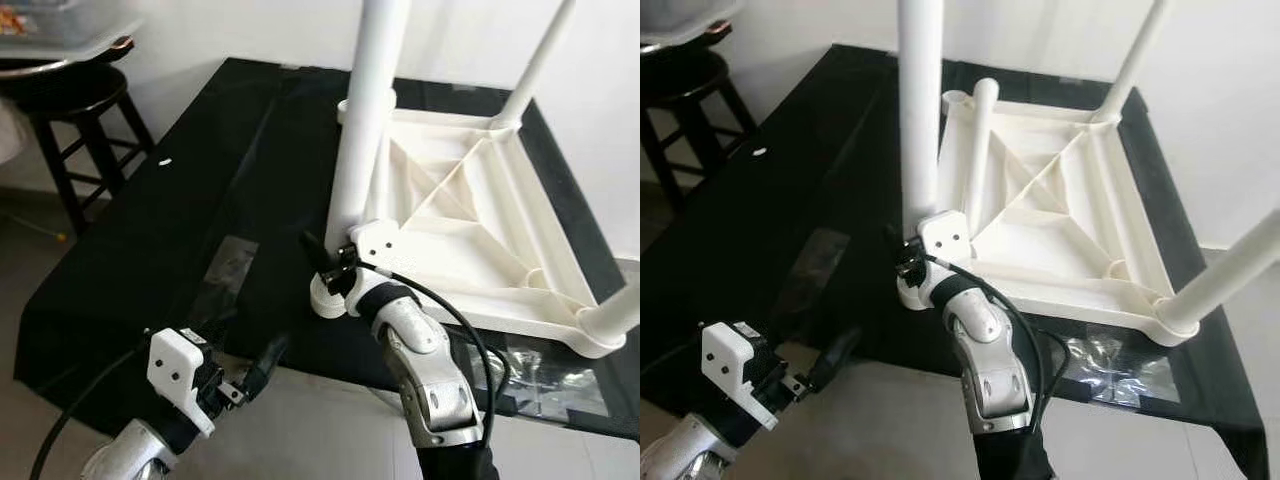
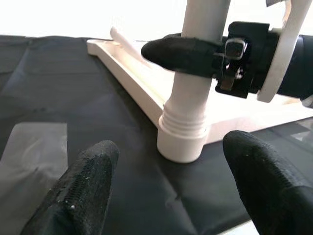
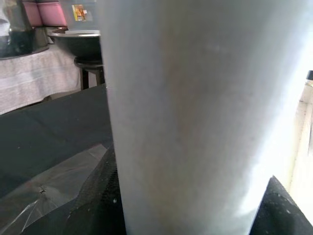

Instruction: Building children table

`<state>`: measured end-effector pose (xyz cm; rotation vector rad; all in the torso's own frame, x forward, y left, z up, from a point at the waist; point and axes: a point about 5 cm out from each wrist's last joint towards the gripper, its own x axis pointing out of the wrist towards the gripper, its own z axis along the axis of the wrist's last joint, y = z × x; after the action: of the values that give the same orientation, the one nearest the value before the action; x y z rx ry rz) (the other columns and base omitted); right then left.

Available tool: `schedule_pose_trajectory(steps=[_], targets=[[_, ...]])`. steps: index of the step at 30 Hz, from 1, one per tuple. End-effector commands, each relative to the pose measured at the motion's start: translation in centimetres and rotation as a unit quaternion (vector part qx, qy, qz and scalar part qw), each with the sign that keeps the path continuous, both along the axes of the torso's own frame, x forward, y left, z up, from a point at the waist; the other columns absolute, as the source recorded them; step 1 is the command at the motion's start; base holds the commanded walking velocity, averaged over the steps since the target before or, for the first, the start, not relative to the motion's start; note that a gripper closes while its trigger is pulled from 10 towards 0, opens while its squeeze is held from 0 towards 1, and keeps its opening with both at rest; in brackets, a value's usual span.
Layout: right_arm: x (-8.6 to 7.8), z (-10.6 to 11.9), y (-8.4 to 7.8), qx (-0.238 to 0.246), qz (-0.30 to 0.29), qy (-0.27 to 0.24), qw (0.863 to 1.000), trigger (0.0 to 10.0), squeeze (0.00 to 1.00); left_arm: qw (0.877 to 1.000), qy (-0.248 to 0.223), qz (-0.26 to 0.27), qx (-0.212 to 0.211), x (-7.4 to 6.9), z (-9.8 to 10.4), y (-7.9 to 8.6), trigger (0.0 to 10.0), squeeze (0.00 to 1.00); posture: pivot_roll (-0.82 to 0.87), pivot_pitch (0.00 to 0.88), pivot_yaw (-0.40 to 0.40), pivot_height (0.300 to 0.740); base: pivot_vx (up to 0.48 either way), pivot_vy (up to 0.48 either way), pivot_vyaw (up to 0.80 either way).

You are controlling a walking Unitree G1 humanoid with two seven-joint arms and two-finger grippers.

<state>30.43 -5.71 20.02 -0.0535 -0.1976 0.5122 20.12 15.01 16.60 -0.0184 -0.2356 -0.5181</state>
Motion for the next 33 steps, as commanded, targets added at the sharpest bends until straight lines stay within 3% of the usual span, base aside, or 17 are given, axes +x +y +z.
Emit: schedule_pose_trajectory(steps=[1, 2, 3, 4, 5, 8, 10, 14, 16, 17, 19, 20, 21, 22, 28, 29, 33], targets=[[-0.3, -1.8, 0.8, 0.01, 0.014, 0.06, 0.998, 10.0, 0.0, 1.0, 0.008, 0.002, -0.001, -0.1, -0.5, 0.0, 10.0, 0.0, 0.03, 0.167, -0.06, 0.74, 0.0, 0.0, 0.0], [-0.3, -1.8, 0.8, 0.01, 0.014, 0.06, 0.998, 10.0, 0.0, 1.0, 0.008, 0.002, -0.001, -0.1, -0.5, 0.0, 10.0, 0.0, 0.03, 0.167, -0.06, 0.74, 0.0, 0.0, 0.0], [-0.3, -1.5, 1.1, 0.016, 0.061, 0.065, 0.996, 10.0, 0.0, 1.0, 0.007, 0.003, -0.001, 0.0, -0.5, 0.0, 10.0, 0.0, 0.03, 0.169, -0.058, 0.74, 0.0, 0.0, 0.0], [-0.2, -1.0, 1.0, 0.021, 0.093, 0.06, 0.994, 10.0, 0.86, 1.0, 0.006, 0.003, -0.002, 0.1, -0.5, 0.0, 10.0, 0.0, 0.03, 0.17, -0.057, 0.74, 0.0, 0.0, 0.0], [-0.3, -0.3, 1.2, 0.028, 0.162, 0.06, 0.985, 10.0, 1.0, 1.0, 0.006, 0.003, -0.003, 0.1, -0.5, 0.0, 10.0, 0.0, 0.04, 0.171, -0.058, 0.74, 0.0, 0.0, 0.0], [-0.4, 0.7, 0.9, 0.022, 0.239, 0.053, 0.969, 10.0, 1.0, 1.0, 0.005, 0.002, -0.003, 0.2, -0.5, 0.0, 10.0, 0.0, 0.05, 0.172, -0.06, 0.74, 0.0, 0.0, 0.0], [-0.4, 0.7, 0.9, 0.022, 0.239, 0.053, 0.969, 10.0, 1.0, 1.0, 0.005, 0.002, -0.003, 0.2, -0.5, 0.0, 10.0, 0.0, 0.05, 0.172, -0.06, 0.74, 0.0, 0.0, 0.0], [0.2, 1.6, -0.5, -0.042, 0.309, 0.018, 0.95, 10.0, 1.0, 1.0, 0.003, 0.001, -0.004, 0.1, -0.5, -0.1, 10.0, 0.0, 0.05, 0.177, -0.071, 0.74, 0.0, 0.0, 0.0], [0.2, 1.6, -0.5, -0.042, 0.309, 0.018, 0.95, 10.0, 1.0, 1.0, 0.003, 0.001, -0.004, 0.1, -0.5, -0.1, 10.0, 0.0, 0.05, 0.177, -0.071, 0.74, 0.0, 0.0, 0.0], [1.2, 2.2, -1.3, -0.071, 0.357, 0.01, 0.931, 10.0, 0.0, 1.0, 0.002, 0.002, -0.004, 0.1, -0.5, -0.1, 10.0, 0.0, 0.06, 0.181, -0.073, 0.74, 0.0, 0.0, 0.0], [1.2, 2.2, -1.3, -0.071, 0.357, 0.01, 0.931, 10.0, 0.0, 1.0, 0.002, 0.002, -0.004, 0.1, -0.5, -0.1, 10.0, 0.0, 0.06, 0.181, -0.073, 0.74, 0.0, 0.0, 0.0], [2.4, 2.7, -1.9, -0.092, 0.399, 0.01, 0.912, 10.0, 0.0, 1.0, 0.001, 0.003, -0.004, -0.1, -0.4, -0.2, 10.0, 0.0, 0.07, 0.186, -0.078, 0.74, 0.0, 0.0, 0.0], [2.4, 2.7, -1.9, -0.092, 0.399, 0.01, 0.912, 10.0, 0.0, 1.0, 0.001, 0.003, -0.004, -0.1, -0.4, -0.2, 10.0, 0.0, 0.07, 0.186, -0.078, 0.74, 0.0, 0.0, 0.0], [3.3, 3.4, -2.1, -0.096, 0.428, 0.014, 0.898, 10.0, 0.0, 1.0, 0.0, 0.003, -0.003, -0.2, -0.4, -0.2, 10.0, 0.0, 0.08, 0.196, -0.08, 0.74, 0.0, 0.0, 0.0], [4.5, 4.4, -1.6, -0.093, 0.456, 0.024, 0.885, 9.3, 0.0, 1.0, 0.0, 0.002, -0.001, -0.6, -0.3, -0.3, 10.0, 0.0, 0.08, 0.208, -0.08, 0.74, 0.0, 0.0, 0.0], [4.6, 4.5, -1.6, -0.09, 0.465, 0.03, 0.88, 0.0, 0.0, 1.0, -0.001, 0.0, 0.001, -0.6, -0.2, -0.3, 10.0, 0.0, 0.09, 0.211, -0.081, 0.74, 0.0, 0.0, 0.0], [4.6, 4.4, -1.8, -0.088, 0.474, 0.029, 0.876, 0.0, 0.0, 1.0, -0.001, -0.001, 0.002, -0.7, -0.2, -0.3, 10.0, 0.0, 0.09, 0.212, -0.08, 0.74, 0.0, 0.0, 0.0]])
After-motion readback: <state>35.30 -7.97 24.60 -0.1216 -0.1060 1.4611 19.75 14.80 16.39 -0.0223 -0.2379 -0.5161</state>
